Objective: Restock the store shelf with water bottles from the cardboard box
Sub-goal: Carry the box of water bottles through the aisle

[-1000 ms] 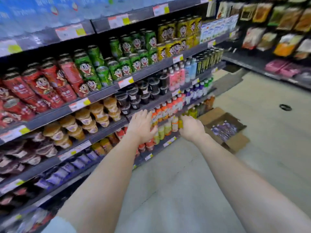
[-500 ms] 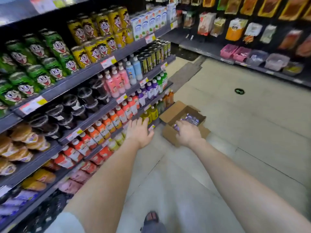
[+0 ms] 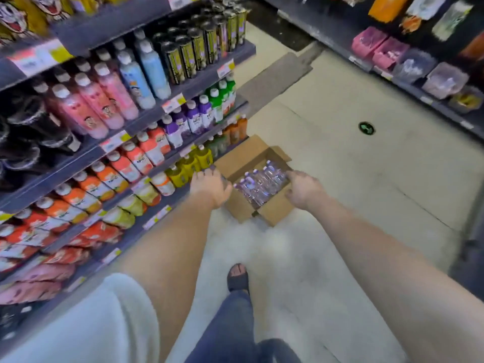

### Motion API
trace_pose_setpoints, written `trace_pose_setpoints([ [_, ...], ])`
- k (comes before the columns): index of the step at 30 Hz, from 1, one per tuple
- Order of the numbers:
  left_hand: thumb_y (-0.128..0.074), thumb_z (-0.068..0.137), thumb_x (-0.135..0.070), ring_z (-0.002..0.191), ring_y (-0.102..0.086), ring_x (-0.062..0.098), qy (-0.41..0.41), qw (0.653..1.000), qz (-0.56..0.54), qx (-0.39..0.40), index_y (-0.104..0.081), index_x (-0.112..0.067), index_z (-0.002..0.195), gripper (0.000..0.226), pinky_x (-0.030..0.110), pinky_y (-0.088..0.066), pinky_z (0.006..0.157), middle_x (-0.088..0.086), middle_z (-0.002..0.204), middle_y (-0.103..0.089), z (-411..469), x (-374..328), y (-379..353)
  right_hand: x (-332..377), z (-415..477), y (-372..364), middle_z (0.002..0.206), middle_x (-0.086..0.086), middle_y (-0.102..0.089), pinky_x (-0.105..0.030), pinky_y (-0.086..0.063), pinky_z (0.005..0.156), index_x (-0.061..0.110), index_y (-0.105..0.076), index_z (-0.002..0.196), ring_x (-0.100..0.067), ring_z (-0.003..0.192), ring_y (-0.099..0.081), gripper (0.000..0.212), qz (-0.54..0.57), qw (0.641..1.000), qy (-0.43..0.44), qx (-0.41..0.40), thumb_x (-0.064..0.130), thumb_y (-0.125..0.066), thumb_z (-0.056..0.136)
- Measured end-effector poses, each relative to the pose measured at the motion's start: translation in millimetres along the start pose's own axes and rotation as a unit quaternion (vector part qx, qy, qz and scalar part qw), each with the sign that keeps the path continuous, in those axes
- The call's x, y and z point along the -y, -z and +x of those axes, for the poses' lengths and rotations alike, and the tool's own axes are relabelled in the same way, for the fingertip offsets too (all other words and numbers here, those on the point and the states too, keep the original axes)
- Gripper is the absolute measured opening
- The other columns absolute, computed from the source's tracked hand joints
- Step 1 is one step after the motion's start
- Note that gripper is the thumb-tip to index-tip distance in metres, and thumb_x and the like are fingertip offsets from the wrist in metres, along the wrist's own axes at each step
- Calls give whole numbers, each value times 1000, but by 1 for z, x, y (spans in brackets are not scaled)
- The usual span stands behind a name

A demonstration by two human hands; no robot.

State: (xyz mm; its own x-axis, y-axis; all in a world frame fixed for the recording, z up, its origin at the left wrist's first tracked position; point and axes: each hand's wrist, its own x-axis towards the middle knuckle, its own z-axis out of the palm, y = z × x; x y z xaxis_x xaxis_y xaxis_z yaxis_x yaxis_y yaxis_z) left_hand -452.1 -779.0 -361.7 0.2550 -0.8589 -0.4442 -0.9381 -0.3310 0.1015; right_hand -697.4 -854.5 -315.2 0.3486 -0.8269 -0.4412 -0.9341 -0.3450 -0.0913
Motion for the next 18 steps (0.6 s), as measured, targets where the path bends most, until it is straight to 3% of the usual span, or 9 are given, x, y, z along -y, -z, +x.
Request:
trace_pose_setpoints([
  [6, -37, 106, -54, 143, -45, 39, 36, 998, -12, 44, -40, -10, 154, 65, 47, -31, 120, 22, 154, -47, 69, -51, 14, -42, 86, 26, 152, -4, -48, -37, -41, 109, 27, -30, 158, -29, 135, -51, 64, -1, 998, 12, 59, 31, -51, 97],
  [11, -34, 107, -54, 148, -40, 38, 102, 992, -49, 60, -41, -11, 154, 64, 45, -28, 120, 20, 159, -44, 123, -77, 11, -77, 175, 47, 147, -6, -51, -38, -45, 103, 28, -31, 156, -31, 130, -54, 65, -29, 993, 53, 100, 35, -54, 96],
  [15, -38, 107, -52, 147, -39, 42, 177, 977, -101, 61, -36, -12, 157, 65, 47, -25, 122, 22, 158, -44, 173, -100, 2, -113, 271, 51, 134, -11, -60, -38, -47, 95, 19, -45, 143, -35, 120, -60, 49, -63, 990, 81, 100, 33, -50, 96],
  [18, -39, 105, -51, 149, -34, 43, 253, 954, -144, 70, -25, -16, 164, 70, 49, -20, 126, 20, 164, -37, 210, -120, -11, -133, 342, 47, 137, -13, -58, -40, -45, 100, 16, -45, 142, -35, 125, -58, 49, -64, 984, 105, 131, 31, -53, 95],
])
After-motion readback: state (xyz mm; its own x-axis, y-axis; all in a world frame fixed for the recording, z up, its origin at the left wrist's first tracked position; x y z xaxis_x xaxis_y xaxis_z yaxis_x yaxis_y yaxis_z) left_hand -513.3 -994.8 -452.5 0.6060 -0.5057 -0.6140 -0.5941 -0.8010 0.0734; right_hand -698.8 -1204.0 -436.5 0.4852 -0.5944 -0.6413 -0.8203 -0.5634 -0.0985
